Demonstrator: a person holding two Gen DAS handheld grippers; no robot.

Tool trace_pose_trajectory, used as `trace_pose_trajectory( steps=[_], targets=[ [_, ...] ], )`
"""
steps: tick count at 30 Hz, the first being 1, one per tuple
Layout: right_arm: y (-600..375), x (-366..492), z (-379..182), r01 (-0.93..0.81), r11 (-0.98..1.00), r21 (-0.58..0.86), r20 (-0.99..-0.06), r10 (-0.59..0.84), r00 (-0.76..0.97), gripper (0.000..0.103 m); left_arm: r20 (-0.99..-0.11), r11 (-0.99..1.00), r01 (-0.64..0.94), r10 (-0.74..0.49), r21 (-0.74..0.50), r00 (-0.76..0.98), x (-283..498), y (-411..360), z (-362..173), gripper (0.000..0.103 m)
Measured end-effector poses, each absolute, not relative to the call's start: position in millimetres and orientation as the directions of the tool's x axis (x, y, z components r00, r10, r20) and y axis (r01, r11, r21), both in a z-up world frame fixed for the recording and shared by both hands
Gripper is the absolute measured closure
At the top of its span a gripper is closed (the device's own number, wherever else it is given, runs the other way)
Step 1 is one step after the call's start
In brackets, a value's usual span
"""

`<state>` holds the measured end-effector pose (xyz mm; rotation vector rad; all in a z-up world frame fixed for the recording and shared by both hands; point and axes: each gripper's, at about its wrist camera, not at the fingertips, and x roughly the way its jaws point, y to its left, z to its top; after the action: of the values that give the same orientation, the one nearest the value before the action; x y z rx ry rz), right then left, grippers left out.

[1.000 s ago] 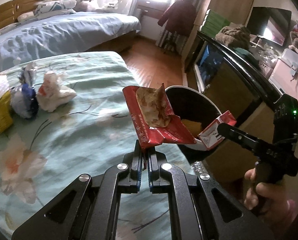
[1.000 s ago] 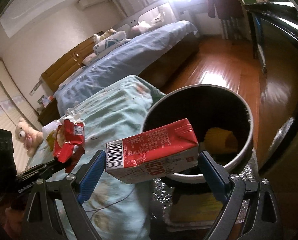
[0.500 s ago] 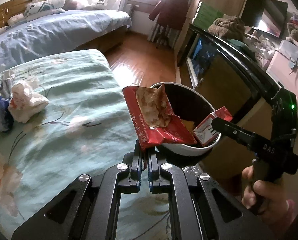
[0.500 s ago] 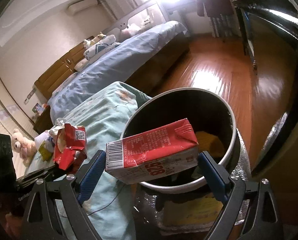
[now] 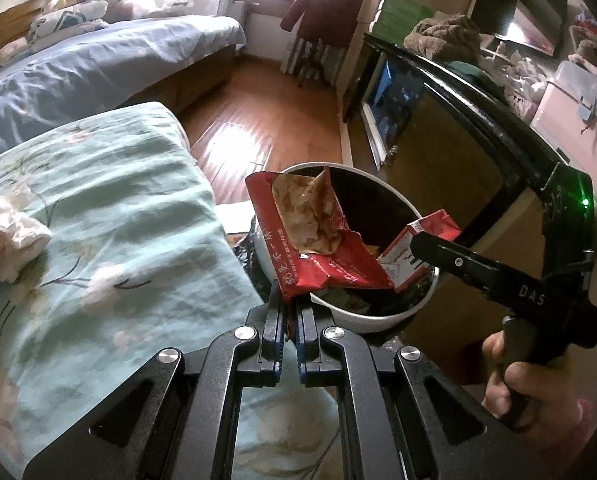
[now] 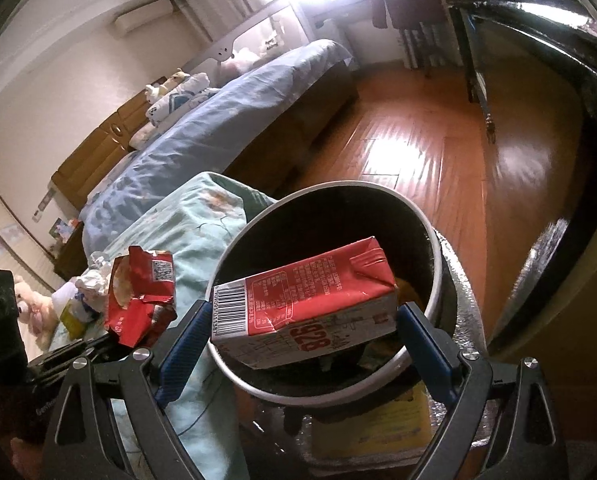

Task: Collect trash
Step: 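Open both grippers to drop the snack bag and milk carton into the bin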

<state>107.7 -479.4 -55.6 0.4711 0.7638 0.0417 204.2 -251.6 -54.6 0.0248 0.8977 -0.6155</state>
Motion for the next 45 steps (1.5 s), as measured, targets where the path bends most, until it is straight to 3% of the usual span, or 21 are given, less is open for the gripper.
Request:
trace_pose_trajectory(
  steps=[19, 23, 25, 45],
  targets=[
    [-485.6, 123.9, -61.5, 0.188, 0.897, 0.401, -0.684, 0.156, 0.712, 0.009, -0.765, 0.817, 0.52, -0.495, -0.25, 0.411, 221.3, -274.8, -65.3, 0.098],
    [-488.5, 126.4, -64.1, 0.201, 0.894, 0.4, -0.697, 0.154, 0.7, 0.009, -0.768, 0.818, 0.521, -0.49, -0.242, 0.413, 220.5, -277.3, -64.5, 0.079],
    [-489.0, 126.1, -64.8, 0.206, 0.89, 0.407, -0.697, 0.156, 0.699, 0.009, -0.765, 0.825, 0.517, -0.481, -0.229, 0.429, 219.3, -276.9, -62.9, 0.06],
    [-447.5, 113.4, -47.5, 0.119, 0.888, 0.445, -0.651, 0.228, 0.724, 0.009, -0.753, 0.892, 0.377, -0.423, -0.25, 0.503, 193.4, -189.7, -66.8, 0.06]
  ],
)
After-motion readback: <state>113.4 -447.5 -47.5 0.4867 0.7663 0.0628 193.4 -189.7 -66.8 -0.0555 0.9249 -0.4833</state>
